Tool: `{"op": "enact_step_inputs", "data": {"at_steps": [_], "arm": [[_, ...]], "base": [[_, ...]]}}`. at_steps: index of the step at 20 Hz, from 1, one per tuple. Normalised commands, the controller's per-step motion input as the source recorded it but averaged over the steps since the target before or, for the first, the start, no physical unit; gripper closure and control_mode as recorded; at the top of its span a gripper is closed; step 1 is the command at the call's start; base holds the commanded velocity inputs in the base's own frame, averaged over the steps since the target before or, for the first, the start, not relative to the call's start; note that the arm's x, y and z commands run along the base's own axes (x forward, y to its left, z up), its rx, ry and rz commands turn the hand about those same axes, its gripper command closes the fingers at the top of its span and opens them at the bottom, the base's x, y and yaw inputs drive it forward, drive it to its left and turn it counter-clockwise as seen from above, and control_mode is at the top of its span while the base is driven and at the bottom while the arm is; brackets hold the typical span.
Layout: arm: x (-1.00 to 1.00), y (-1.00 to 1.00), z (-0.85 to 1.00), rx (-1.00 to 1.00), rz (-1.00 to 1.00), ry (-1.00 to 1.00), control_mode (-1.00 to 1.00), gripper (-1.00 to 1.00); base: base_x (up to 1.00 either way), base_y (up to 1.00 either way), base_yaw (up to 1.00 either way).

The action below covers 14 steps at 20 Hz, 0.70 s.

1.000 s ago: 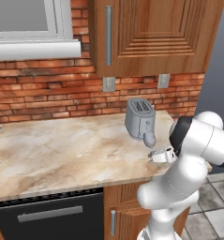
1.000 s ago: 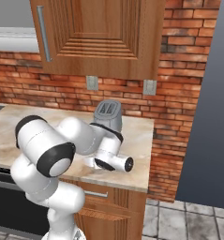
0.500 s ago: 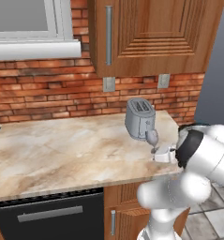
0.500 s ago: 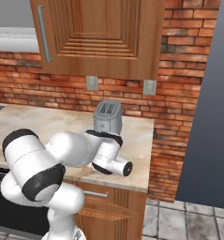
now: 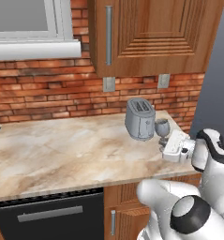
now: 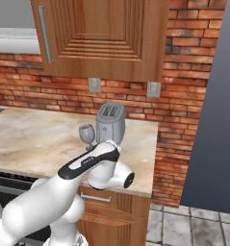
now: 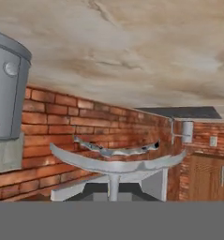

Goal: Retrieve the wine glasses from the counter and place one next to each plate.

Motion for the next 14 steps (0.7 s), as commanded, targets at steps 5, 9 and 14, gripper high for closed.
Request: {"op": "enact_step_inputs", "data": {"at_steps": [5,9,14], "arm": [[-0.56,0.08,1.0,0.0,0.04,-0.42,-1.0,1.0],[-0.69,0.03,1.0,0.0,0.1,-0.51,-1.0,1.0],[-0.63,0.0,0.98,0.06,0.13,-0.46,-1.0,1.0]], "base": [[0.0,0.0,0.0],[0.0,0.0,0.0],[0.0,0.0,0.0]]}}
